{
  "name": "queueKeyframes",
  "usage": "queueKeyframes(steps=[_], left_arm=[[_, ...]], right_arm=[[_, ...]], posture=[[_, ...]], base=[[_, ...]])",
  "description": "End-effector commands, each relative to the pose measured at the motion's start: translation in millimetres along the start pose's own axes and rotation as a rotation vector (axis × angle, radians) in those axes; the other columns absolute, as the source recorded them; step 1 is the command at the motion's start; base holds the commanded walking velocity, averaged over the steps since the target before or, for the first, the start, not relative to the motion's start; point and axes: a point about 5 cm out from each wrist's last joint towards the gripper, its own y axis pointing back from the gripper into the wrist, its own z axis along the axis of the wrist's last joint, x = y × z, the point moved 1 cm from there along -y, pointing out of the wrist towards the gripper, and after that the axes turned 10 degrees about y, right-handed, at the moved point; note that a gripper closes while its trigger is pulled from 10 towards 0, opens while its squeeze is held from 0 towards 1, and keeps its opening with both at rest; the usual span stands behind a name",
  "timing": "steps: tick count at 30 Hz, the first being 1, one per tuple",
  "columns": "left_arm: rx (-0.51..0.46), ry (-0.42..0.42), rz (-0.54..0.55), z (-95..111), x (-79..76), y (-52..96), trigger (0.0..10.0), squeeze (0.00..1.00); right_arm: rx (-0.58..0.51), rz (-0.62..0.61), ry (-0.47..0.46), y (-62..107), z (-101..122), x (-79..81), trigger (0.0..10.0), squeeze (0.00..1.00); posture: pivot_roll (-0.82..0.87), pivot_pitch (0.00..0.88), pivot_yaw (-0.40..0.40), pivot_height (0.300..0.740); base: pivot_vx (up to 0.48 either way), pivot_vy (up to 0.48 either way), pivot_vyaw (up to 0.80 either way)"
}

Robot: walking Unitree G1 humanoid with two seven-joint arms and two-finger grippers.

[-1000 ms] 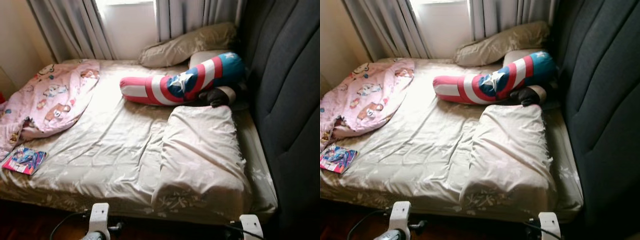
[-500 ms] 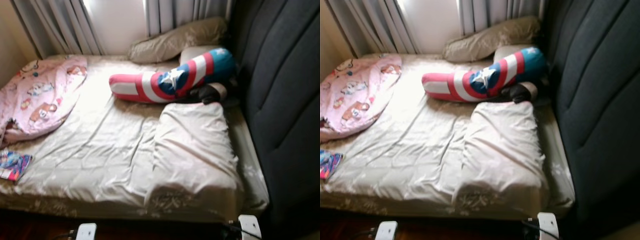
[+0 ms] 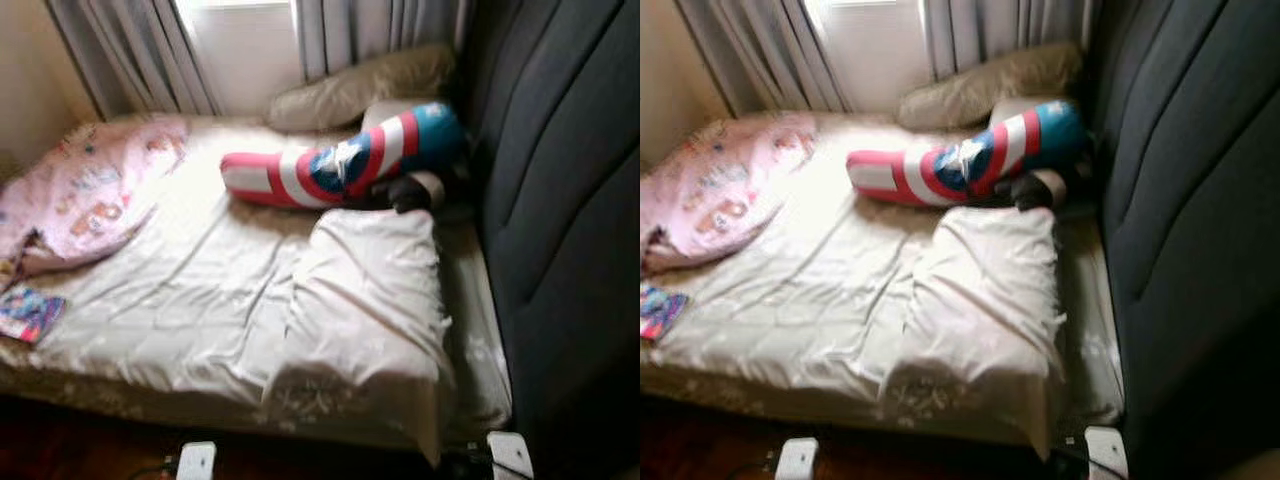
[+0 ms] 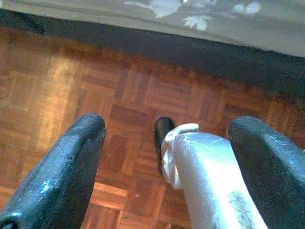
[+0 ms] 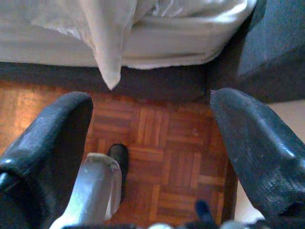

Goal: Clean up the room

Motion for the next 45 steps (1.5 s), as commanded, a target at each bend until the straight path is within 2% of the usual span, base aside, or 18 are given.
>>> queueKeyframes(steps=[1,9,15,22,27,30,32,33,39,45], left_arm=[[0.004,-0.003,0.028,0,8.3,1.3,10.0,0.0],[-0.006,-0.015,0.018,6,2.4,-1.2,10.0,0.0],[-0.03,-0.042,0.0,16,-1.7,-3.5,10.0,0.0],[-0.088,-0.037,0.001,40,12.0,-3.2,10.0,0.0],[-0.133,-0.026,-0.013,53,13.6,-3.3,10.0,0.0],[-0.162,0.001,-0.027,62,9.1,-4.6,10.0,0.0],[-0.177,-0.008,-0.05,72,-7.2,-8.5,10.0,0.0],[-0.177,-0.008,-0.05,72,-7.2,-8.5,10.0,0.0],[-0.188,-0.039,-0.075,77,-34.9,-12.8,10.0,0.0],[-0.221,-0.018,-0.086,81,-35.7,-12.1,10.0,0.0]], right_arm=[[0.002,0.015,-0.014,-0.8,0,6.3,10.0,0.0],[0.001,0.022,-0.013,-0.9,0,7.5,10.0,0.0],[0.001,0.018,-0.029,-0.8,-1,7.8,10.0,0.0],[-0.001,0.012,-0.048,-0.8,-1,8.1,10.0,0.0],[-0.004,0.005,-0.07,-0.5,-1,8.0,10.0,0.0],[-0.012,0.001,-0.09,-0.3,-1,8.0,10.0,0.0],[-0.013,0.001,-0.092,-0.4,-1,8.3,10.0,0.0],[-0.013,0.001,-0.092,-0.4,-1,8.3,10.0,0.0],[-0.009,-0.011,-0.113,-0.6,-2,8.3,10.0,0.0],[-0.007,-0.008,-0.111,-0.4,-2,7.6,10.0,0.0]], posture=[[-0.01,0.0,0.012,0.74],[-0.01,0.0,0.015,0.74],[-0.01,0.0,0.017,0.74],[-0.01,0.0,0.016,0.74],[0.01,0.0,0.012,0.74],[0.01,0.0,0.014,0.74],[0.0,0.0,0.018,0.74],[0.0,0.0,0.018,0.74],[-0.02,0.0,0.026,0.74],[-0.01,0.0,0.022,0.74]], base=[[0.0,0.48,0.0],[0.0,0.44,0.0],[0.0,0.0,0.0],[0.0,0.0,0.0],[0.0,0.0,0.0],[0.0,0.0,0.0],[0.0,0.0,0.0],[0.0,0.0,0.0],[0.0,-0.292,0.0],[0.0,-0.155,0.0]])
